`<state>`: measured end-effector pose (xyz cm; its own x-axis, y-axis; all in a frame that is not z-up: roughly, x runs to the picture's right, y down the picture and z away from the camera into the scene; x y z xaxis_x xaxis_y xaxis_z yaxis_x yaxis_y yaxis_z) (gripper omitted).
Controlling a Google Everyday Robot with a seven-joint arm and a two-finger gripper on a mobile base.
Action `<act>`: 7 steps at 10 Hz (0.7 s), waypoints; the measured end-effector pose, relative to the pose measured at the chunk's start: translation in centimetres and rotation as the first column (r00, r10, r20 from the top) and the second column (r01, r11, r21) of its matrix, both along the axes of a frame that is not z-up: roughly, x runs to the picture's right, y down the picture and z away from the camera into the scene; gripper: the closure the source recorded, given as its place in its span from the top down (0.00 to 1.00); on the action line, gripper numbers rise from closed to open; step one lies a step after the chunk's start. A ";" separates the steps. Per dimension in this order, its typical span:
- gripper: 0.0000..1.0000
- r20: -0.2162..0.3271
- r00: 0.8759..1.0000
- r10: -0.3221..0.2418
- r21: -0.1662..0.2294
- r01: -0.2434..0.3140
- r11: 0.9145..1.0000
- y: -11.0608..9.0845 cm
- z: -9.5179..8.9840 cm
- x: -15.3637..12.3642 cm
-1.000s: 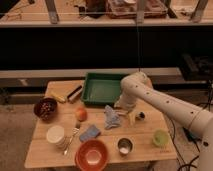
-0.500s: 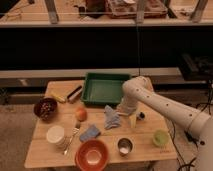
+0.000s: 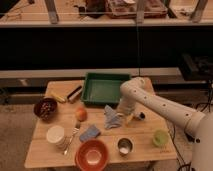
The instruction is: Place brush in paper cup
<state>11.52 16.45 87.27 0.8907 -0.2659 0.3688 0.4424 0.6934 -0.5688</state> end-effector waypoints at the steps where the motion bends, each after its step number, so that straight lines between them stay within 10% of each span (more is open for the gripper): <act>1: 0.24 -0.006 1.000 -0.009 0.005 0.009 1.000 0.0 0.0 0.0; 4: 0.00 -0.025 0.999 -0.032 0.018 0.032 0.999 0.0 0.0 0.1; 7: 0.00 -0.035 0.998 -0.045 0.021 0.046 0.999 0.1 0.0 -0.1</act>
<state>11.43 16.51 87.28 0.8895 -0.3140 0.3321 0.4544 0.6854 -0.5690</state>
